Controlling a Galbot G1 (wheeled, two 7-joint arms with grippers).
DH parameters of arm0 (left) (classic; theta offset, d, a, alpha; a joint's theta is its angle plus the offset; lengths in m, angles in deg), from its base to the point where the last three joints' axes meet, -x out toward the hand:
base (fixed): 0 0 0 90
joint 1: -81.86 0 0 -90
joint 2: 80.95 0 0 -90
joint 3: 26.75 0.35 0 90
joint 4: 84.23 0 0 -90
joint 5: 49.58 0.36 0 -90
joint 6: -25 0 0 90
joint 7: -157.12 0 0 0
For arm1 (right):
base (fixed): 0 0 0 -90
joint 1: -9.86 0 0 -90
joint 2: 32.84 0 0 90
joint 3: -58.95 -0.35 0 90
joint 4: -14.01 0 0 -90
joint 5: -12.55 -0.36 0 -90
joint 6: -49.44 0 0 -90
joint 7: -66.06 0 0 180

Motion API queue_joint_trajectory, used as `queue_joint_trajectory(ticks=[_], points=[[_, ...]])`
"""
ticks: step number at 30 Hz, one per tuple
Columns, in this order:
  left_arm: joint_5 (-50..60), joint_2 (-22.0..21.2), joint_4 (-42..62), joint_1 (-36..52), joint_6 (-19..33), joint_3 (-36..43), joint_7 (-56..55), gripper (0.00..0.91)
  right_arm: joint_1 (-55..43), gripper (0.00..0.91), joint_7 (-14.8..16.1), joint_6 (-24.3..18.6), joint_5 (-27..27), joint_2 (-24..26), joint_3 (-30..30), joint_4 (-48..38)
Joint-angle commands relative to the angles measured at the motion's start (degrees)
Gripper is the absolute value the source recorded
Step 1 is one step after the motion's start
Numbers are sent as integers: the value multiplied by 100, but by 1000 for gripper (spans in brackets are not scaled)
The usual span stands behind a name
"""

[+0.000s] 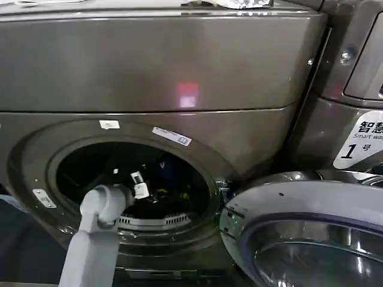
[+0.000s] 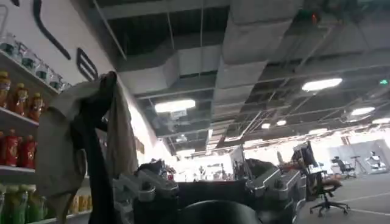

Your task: Grasp the clothes from the dryer.

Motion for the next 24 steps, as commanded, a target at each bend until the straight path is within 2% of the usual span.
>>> queue_joint_trajectory(ticks=[1, 10, 24], points=[[343, 161, 373, 293, 455, 437, 304, 907, -3, 907, 3, -7, 6, 3, 10, 1], [747, 111, 663, 513, 466, 648, 298, 907, -43, 907, 11, -15, 19, 13, 71, -5], [434, 65, 1154, 641, 395, 666, 297, 907, 29, 907, 11, 1, -15, 66, 26, -40]])
